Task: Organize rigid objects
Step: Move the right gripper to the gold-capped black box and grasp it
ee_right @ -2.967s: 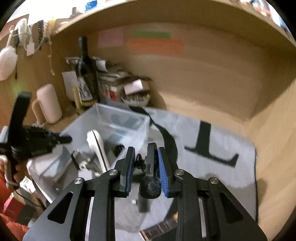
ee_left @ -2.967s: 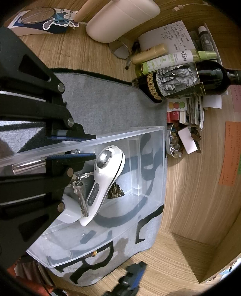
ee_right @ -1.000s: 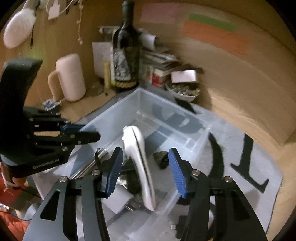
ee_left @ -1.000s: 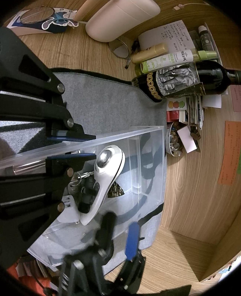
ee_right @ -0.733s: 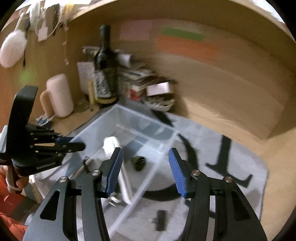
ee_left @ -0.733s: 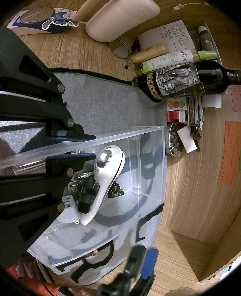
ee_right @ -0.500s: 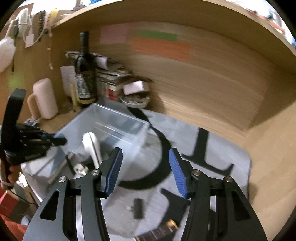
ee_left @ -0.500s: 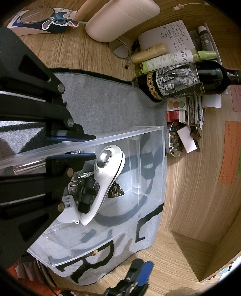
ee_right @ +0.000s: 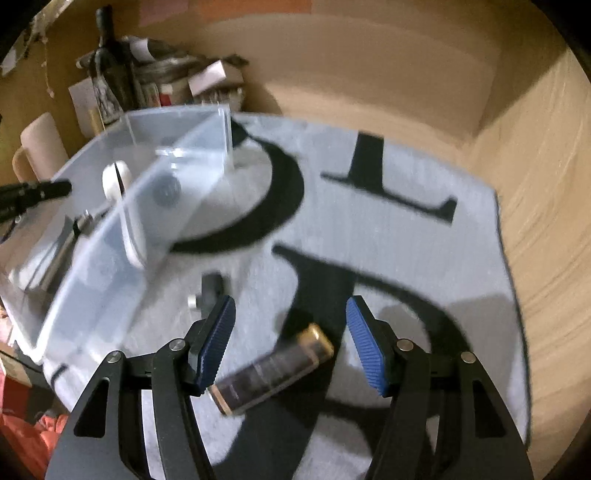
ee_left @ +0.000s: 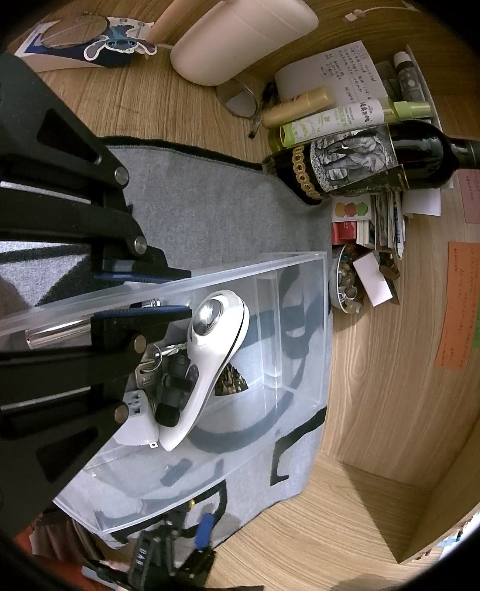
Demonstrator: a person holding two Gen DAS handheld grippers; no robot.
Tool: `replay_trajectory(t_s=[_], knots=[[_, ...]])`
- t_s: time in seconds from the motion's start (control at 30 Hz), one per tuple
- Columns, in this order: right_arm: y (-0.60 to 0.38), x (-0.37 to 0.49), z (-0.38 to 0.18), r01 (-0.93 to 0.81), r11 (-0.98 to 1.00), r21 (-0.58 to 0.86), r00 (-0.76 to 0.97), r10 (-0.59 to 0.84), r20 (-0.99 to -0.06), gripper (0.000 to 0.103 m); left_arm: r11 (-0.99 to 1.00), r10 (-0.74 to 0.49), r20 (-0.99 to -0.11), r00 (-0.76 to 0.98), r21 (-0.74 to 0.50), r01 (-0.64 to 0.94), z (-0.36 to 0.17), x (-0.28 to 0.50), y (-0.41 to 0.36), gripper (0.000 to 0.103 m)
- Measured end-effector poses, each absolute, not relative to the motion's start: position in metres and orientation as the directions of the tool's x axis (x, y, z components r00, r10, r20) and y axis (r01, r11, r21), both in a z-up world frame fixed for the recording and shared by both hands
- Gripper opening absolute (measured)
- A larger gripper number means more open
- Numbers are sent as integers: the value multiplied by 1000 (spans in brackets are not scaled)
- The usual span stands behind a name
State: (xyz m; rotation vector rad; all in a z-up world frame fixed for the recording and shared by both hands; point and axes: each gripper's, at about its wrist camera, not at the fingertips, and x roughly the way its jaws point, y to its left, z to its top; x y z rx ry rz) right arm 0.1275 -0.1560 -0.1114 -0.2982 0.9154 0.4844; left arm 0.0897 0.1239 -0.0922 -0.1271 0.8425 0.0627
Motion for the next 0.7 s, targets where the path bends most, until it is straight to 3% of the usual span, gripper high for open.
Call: replay_trajectory(t_s=[0.37,0.47,0.53,0.63,0.7], knots=[[-177,116,-127,-507,862,-3,480,279,-832,58,991,9,-747,665,-83,-107,-92,88,125,11],[-181,116,-127,-504,864,0,486,284,-826,48,991,10,-747,665,-82,-107,-92,88,125,11],[-183,118,-126,-499,867,21,485,299,-822,34,991,9,-747,665,-83,-107,-92,88,126,11],[-190,125,-125,-476,878,54,485,313,-817,21,991,9,-747,664,-83,-106,-92,88,125,11],[-194,128,-124,-457,886,77,492,324,-808,21,991,9,-747,664,-82,-106,-92,88,125,11]])
